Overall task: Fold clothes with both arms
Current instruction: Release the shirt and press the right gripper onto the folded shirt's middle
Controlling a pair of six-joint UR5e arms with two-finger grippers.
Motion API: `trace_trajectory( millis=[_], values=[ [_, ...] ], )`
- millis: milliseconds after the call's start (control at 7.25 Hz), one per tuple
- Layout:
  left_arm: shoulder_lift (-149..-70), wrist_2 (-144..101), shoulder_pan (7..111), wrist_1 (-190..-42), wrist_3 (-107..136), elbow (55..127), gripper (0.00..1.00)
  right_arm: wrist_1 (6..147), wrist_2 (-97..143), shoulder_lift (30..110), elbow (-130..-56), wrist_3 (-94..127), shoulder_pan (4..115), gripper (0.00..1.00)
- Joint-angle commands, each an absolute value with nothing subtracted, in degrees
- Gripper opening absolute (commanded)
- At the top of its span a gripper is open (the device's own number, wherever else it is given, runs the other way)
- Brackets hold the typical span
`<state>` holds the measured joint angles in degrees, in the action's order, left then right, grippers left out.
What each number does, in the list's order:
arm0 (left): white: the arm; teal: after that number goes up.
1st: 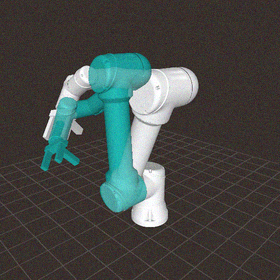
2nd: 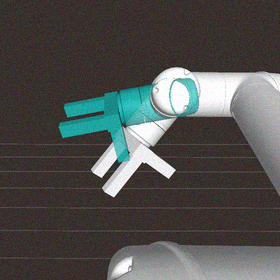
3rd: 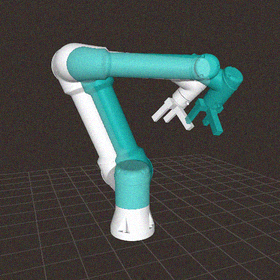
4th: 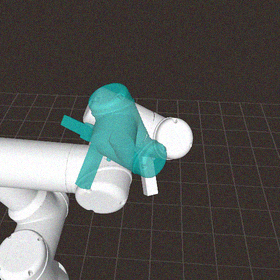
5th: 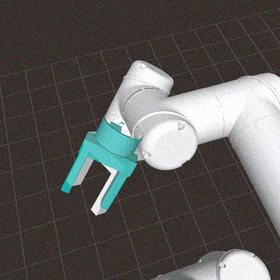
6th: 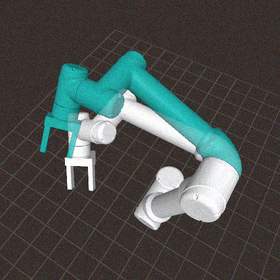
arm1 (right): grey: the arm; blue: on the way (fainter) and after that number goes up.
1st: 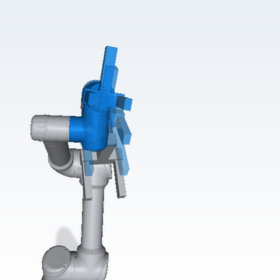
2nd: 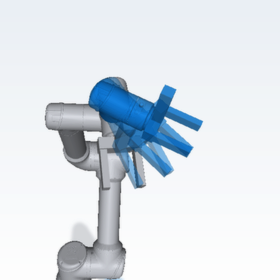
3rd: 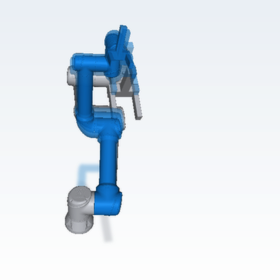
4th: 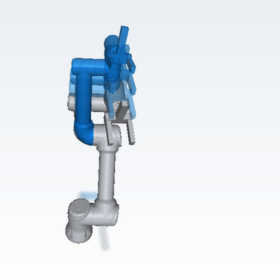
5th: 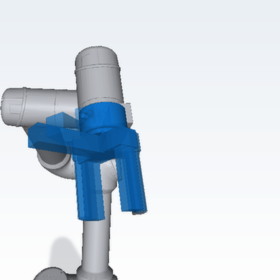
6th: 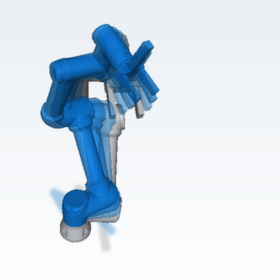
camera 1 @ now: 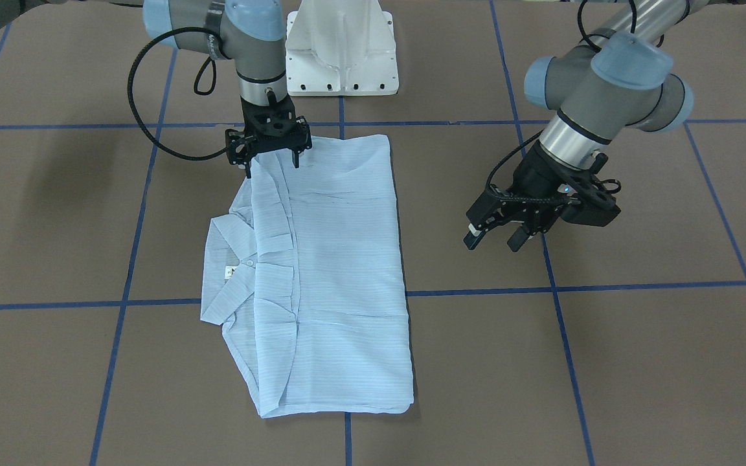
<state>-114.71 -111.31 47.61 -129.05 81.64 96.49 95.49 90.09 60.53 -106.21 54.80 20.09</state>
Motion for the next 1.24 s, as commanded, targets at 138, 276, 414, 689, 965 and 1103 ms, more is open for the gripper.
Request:
trace_trajectory(
  millis=[138,276,414,689,965,1103],
  values=[
    [-115.1,-111.2,47.4,-128.7,81.7,96.1,1.0,95.4,89.7,60.5,-103.6,53.1,19.1,1.0],
    [-115.1,-111.2,47.4,-128.7,81.7,96.1,1.0,95.4,90.2,60.5,-103.4,52.3,19.1,1.0],
    [-115.2,-111.2,47.1,-128.7,81.7,96.0,1.0,95.5,90.2,60.5,-103.1,52.2,18.9,1.0],
    [-115.4,-111.1,47.0,-128.7,82.0,96.0,1.0,95.4,90.3,60.6,-102.1,52.2,18.7,1.0],
    [-115.5,-111.2,47.0,-128.7,82.0,96.0,1.0,95.6,90.9,60.5,-101.7,52.2,18.5,1.0],
    [-115.7,-111.1,46.9,-128.7,82.1,95.9,1.0,95.7,91.2,60.6,-101.7,52.2,18.5,1.0]
  ],
)
